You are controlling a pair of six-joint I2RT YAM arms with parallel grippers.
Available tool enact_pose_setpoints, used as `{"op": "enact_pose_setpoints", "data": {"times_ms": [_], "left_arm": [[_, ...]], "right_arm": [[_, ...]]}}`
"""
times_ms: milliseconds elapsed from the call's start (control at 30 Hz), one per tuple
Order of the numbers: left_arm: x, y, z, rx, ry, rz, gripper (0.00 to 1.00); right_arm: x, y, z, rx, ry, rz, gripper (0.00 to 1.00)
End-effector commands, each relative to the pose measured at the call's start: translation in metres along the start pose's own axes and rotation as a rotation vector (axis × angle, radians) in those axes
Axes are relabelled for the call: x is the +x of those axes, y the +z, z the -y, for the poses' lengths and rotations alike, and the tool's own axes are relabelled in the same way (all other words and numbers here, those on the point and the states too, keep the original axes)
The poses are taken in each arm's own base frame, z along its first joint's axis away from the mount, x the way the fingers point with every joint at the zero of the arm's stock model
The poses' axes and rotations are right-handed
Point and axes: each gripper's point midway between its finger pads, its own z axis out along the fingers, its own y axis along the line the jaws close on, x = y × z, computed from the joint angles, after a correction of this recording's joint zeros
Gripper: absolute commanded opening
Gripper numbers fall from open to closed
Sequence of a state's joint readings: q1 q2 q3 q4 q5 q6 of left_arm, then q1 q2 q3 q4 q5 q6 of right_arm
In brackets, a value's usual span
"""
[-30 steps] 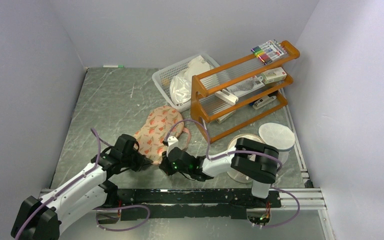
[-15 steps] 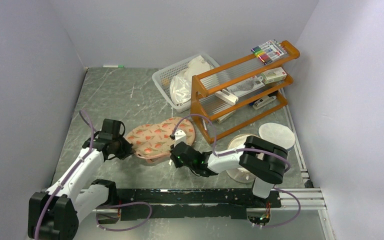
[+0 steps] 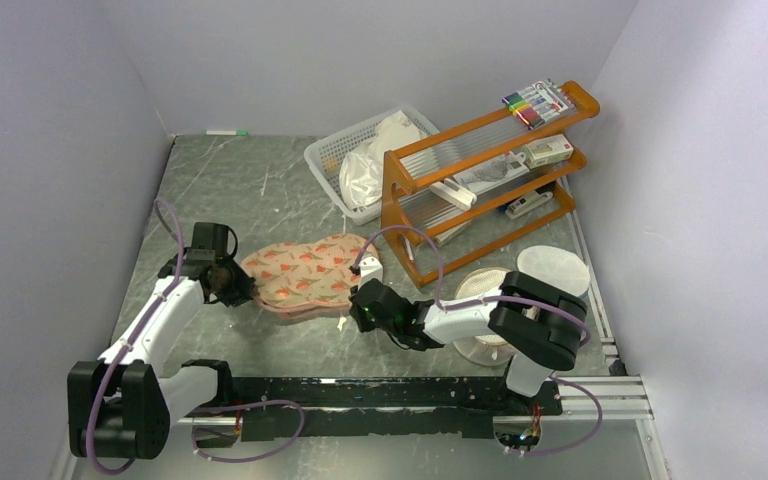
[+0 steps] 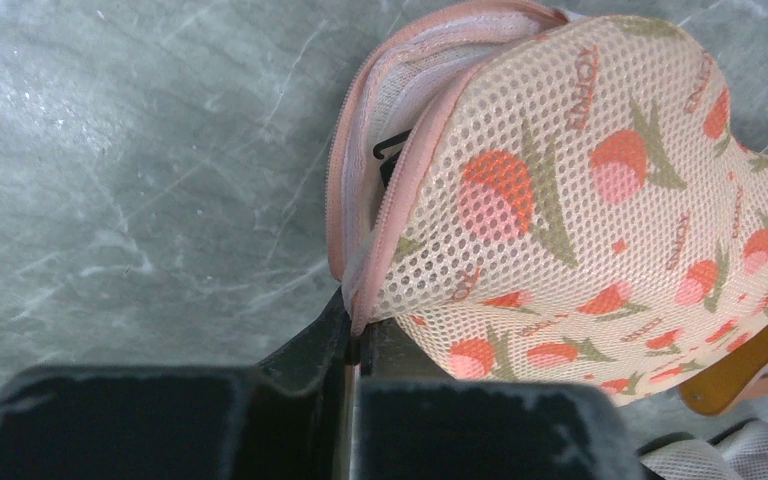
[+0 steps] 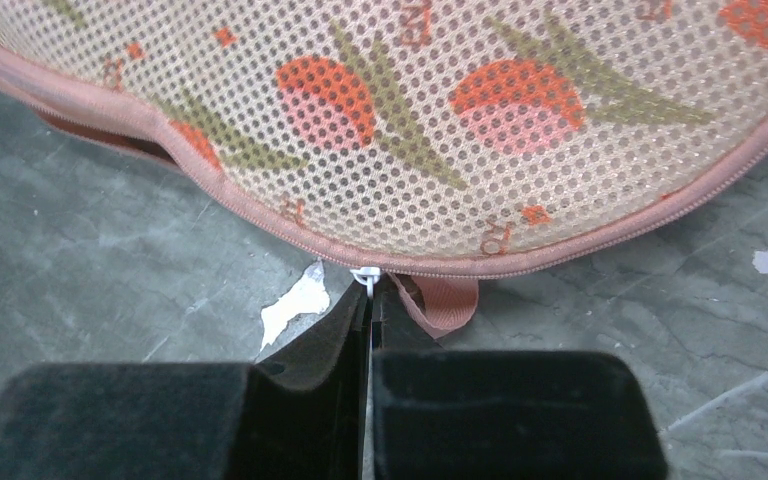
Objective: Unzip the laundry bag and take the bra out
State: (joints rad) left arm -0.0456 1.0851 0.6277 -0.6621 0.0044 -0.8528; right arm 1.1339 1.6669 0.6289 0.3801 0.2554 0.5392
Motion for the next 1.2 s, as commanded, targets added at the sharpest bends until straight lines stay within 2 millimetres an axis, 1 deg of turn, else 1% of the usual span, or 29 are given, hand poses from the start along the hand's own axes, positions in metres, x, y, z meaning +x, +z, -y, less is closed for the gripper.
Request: {"op": "enact_pose_setpoints", "data": {"times_ms": [0, 67, 133, 167, 267, 367, 467, 567, 700, 833, 933, 967, 1100, 1167], "left_arm": [[0.010, -0.005, 0.012, 0.077, -0.028, -0.064, 0.67], [0.024, -0.006, 0.016, 0.128, -0.056, -0.115, 0.70], [0.033, -0.009, 0.015, 0.148, -0.076, -0.132, 0.68], [0.034, -0.011, 0.011, 0.141, -0.084, -0.117, 0.69], [0.025, -0.023, 0.002, 0.114, -0.089, -0.030, 0.85], [0.026, -0.033, -0.003, 0.111, -0.116, -0.012, 0.86], [0.034, -0.036, 0.001, 0.150, -0.133, -0.038, 0.90], [0.043, -0.031, 0.008, 0.182, -0.128, -0.076, 0.92], [0.056, -0.025, 0.026, 0.211, -0.087, -0.128, 0.94], [0.062, -0.027, 0.042, 0.202, -0.074, -0.103, 0.94], [0.064, -0.029, 0.057, 0.253, -0.088, -0.098, 0.93], [0.067, -0.027, 0.060, 0.261, -0.093, -0.111, 0.92], [0.082, -0.013, 0.066, 0.261, -0.087, -0.166, 0.83], [0.086, -0.006, 0.064, 0.233, -0.080, -0.177, 0.83]], "right_arm": [[0.026, -0.007, -0.007, -0.064, -0.004, -0.077, 0.00], [0.021, -0.007, -0.012, -0.090, 0.013, -0.058, 0.00], [0.018, -0.004, -0.018, -0.105, 0.012, -0.057, 0.00], [0.018, -0.003, -0.019, -0.108, 0.009, -0.063, 0.00], [0.016, 0.000, -0.022, -0.107, -0.002, -0.071, 0.00], [0.016, -0.001, -0.022, -0.111, -0.005, -0.065, 0.00], [0.016, -0.001, -0.020, -0.107, -0.005, -0.065, 0.00], [0.016, -0.002, -0.023, -0.121, 0.001, -0.063, 0.00], [0.014, -0.002, -0.027, -0.140, 0.003, -0.064, 0.00], [0.013, 0.001, -0.031, -0.147, -0.021, -0.081, 0.00], [0.009, 0.000, -0.034, -0.154, -0.033, -0.078, 0.00], [0.008, 0.000, -0.034, -0.154, -0.032, -0.075, 0.00], [0.004, -0.003, -0.034, -0.157, -0.013, -0.059, 0.00], [0.004, -0.004, -0.036, -0.163, -0.004, -0.056, 0.00]]}}
